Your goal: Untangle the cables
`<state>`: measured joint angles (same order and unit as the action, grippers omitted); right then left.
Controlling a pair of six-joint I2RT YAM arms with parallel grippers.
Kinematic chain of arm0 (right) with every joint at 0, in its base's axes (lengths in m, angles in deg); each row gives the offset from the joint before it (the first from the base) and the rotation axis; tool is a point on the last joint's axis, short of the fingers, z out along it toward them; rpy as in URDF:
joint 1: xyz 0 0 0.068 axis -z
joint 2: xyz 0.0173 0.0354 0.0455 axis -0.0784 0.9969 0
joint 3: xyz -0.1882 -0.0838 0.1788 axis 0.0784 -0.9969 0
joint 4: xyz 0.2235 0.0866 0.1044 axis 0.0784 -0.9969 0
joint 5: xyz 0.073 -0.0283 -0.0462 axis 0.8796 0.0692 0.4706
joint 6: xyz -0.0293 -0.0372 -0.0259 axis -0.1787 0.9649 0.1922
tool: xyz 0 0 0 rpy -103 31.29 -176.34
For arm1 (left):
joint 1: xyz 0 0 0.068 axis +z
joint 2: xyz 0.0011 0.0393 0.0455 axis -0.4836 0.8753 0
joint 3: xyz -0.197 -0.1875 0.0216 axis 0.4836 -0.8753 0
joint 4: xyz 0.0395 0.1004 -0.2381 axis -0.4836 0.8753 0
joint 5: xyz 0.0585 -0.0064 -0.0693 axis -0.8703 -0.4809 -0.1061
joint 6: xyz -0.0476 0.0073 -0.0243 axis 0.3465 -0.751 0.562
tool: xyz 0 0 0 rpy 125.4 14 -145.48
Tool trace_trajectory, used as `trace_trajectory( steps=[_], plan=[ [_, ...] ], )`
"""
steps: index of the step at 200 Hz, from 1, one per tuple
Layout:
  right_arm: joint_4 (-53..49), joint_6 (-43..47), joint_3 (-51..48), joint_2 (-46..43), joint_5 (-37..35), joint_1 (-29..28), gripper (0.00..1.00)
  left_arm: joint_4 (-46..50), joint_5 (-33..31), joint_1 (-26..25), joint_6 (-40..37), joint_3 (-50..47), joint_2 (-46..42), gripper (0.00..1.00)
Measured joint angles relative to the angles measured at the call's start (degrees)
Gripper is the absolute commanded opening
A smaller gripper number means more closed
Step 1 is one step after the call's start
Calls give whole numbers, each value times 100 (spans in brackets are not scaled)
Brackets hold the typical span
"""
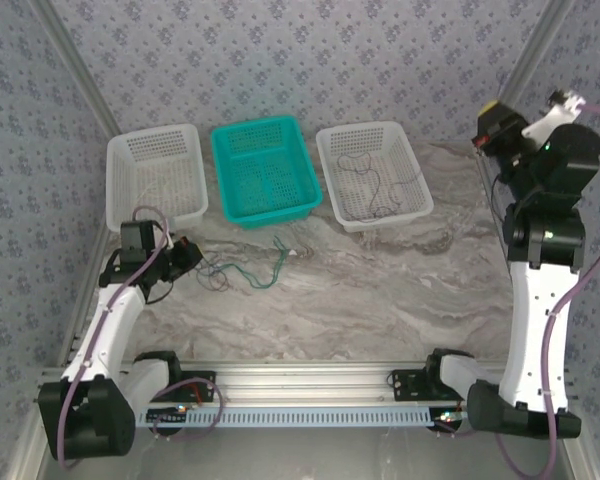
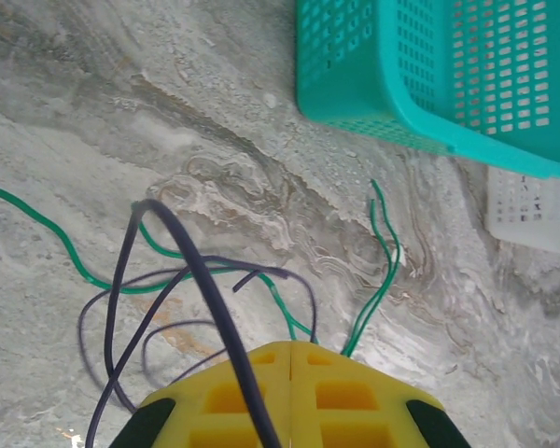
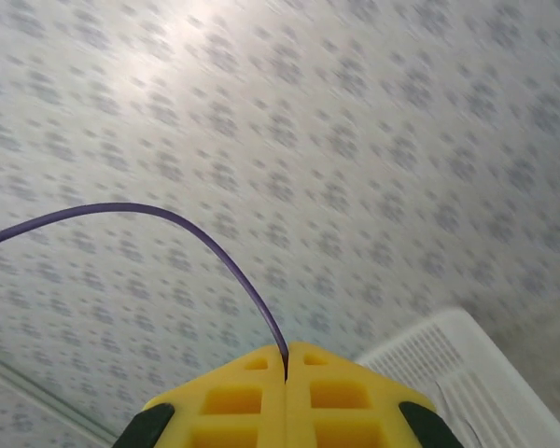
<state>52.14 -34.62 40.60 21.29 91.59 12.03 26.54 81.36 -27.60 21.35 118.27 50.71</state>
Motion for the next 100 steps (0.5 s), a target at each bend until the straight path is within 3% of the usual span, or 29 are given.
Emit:
trace_trajectory(
  steps=[49, 100],
  plan=[
    [686, 151, 1340, 1298, -20, -417, 0, -111, 170, -496, 15, -2, -310, 0],
    [846, 660, 1499, 2583, -195, -931, 0, -284, 317, -1086, 76, 216, -584, 0]
  ],
)
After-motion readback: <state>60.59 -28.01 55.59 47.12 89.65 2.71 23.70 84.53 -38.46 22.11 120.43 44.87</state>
